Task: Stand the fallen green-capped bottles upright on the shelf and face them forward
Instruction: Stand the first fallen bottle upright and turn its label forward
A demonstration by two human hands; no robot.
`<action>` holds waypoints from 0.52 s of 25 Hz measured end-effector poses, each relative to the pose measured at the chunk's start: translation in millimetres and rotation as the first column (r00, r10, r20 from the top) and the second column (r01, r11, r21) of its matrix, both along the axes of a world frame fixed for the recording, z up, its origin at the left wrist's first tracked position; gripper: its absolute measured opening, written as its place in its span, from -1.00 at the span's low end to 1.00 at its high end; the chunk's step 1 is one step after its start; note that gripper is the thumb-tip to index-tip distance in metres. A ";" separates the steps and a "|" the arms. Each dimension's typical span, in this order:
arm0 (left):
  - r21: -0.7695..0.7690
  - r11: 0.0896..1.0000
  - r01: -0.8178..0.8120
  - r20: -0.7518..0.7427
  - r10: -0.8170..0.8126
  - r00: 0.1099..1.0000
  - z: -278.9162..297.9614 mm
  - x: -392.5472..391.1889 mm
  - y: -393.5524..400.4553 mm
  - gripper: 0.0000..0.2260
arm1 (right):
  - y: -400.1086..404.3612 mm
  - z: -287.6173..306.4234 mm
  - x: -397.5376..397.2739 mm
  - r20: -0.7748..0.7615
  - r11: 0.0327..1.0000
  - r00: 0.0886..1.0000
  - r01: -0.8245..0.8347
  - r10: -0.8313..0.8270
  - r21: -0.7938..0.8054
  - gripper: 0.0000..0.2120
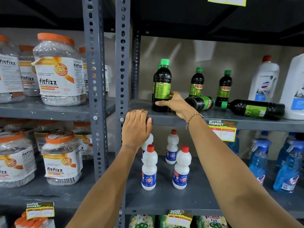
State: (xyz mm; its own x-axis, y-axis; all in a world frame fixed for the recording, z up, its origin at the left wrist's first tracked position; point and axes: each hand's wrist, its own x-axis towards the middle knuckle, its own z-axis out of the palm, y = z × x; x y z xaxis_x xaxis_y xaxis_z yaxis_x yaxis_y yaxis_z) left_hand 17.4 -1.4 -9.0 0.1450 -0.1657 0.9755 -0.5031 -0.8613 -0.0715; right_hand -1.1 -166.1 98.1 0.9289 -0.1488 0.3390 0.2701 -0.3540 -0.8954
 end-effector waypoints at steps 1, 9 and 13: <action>-0.003 1.000 0.005 0.003 -0.005 1.000 -0.2 0.2 -0.2 -0.60 | -0.8 0.5 -1.0 -0.015 1.000 1.000 0.007 -0.007 0.014 -0.40; -0.005 1.000 0.003 -0.004 -0.003 1.000 -0.4 0.2 -1.2 -0.64 | -3.4 -1.8 4.6 -0.045 1.000 0.999 0.024 -0.025 -0.006 -0.26; -0.003 1.000 -0.007 -0.019 0.007 1.000 -1.4 0.0 -1.0 -0.67 | 0.1 -3.8 4.7 -0.017 0.995 0.999 0.043 -0.044 -0.094 -0.27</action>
